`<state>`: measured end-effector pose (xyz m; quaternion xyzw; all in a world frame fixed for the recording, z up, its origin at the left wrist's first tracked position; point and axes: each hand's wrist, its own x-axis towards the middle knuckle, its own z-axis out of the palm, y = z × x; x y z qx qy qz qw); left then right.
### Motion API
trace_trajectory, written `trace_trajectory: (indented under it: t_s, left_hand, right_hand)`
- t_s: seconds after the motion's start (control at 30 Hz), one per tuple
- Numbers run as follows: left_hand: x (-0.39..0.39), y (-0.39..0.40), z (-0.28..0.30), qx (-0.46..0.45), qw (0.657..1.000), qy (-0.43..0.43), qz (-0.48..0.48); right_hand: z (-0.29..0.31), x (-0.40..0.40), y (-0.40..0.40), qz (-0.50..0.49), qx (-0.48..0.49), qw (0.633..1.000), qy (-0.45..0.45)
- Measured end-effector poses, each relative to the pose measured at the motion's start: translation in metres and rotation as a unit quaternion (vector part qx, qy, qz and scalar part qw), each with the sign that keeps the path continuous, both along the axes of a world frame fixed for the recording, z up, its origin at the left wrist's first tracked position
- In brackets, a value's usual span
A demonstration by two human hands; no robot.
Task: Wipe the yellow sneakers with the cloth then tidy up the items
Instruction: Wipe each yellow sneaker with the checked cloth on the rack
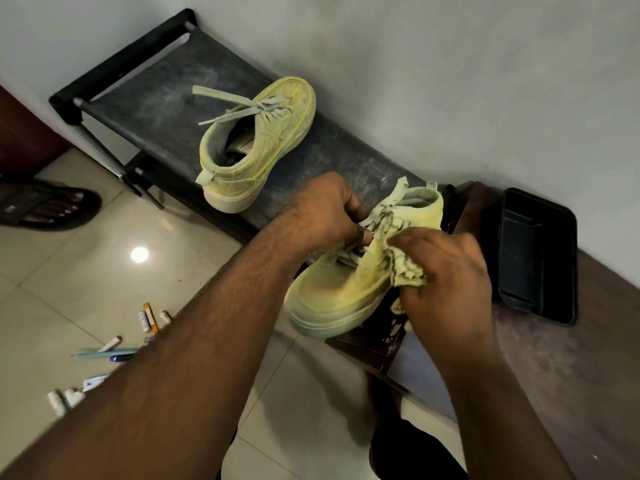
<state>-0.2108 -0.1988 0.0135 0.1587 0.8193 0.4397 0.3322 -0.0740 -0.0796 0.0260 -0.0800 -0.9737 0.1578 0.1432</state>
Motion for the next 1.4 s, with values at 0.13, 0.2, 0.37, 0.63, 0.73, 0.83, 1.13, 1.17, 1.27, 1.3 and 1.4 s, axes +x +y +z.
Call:
trace_trajectory:
  t_s: [0.13, 0.2, 0.37, 0.63, 0.73, 0.83, 1.13, 1.17, 1.27, 1.3, 1.4]
  left_hand:
    - [0.002, 0.002, 0.001, -0.015, 0.999, 0.028, 0.01]
    - [0.003, 0.002, 0.001, -0.023, 0.999, 0.04, 0.011]
    - [0.003, 0.005, 0.001, -0.04, 0.997, 0.058, 0.011]
    - [0.002, 0.005, -0.001, -0.052, 0.993, 0.102, -0.006]
    - [0.001, 0.004, -0.002, -0.039, 0.995, 0.091, 0.005]
    - [0.001, 0.005, -0.001, -0.039, 0.996, 0.076, 0.016]
    - [0.003, 0.006, -0.001, -0.041, 0.995, 0.086, 0.01]
    - [0.003, 0.006, -0.002, -0.039, 0.995, 0.091, 0.014]
    - [0.003, 0.007, -0.003, -0.034, 0.994, 0.1, 0.037]
    - [0.003, 0.007, -0.004, -0.036, 0.993, 0.101, 0.048]
    - [0.003, 0.007, -0.005, -0.038, 0.992, 0.099, 0.068]
  right_hand:
    - [0.0, -0.008, 0.0, -0.059, -0.014, 0.998, -0.021]
    - [0.0, -0.003, -0.016, -0.048, -0.052, 0.996, -0.049]
    - [0.004, 0.006, -0.033, -0.019, -0.132, 0.989, -0.068]
    - [0.004, -0.03, -0.012, -0.113, -0.074, 0.989, -0.059]
    - [0.012, -0.022, -0.019, -0.063, -0.085, 0.986, -0.127]
    - [0.019, -0.011, -0.024, -0.001, -0.129, 0.972, -0.195]
    - [0.012, -0.011, 0.005, -0.074, -0.117, 0.99, -0.035]
    - [0.008, -0.013, 0.005, -0.062, -0.105, 0.991, -0.048]
    - [0.004, -0.008, -0.006, -0.024, -0.121, 0.989, -0.085]
    - [0.005, -0.005, -0.013, -0.011, -0.13, 0.987, -0.091]
    - [0.012, 0.006, -0.035, 0.055, -0.152, 0.98, -0.117]
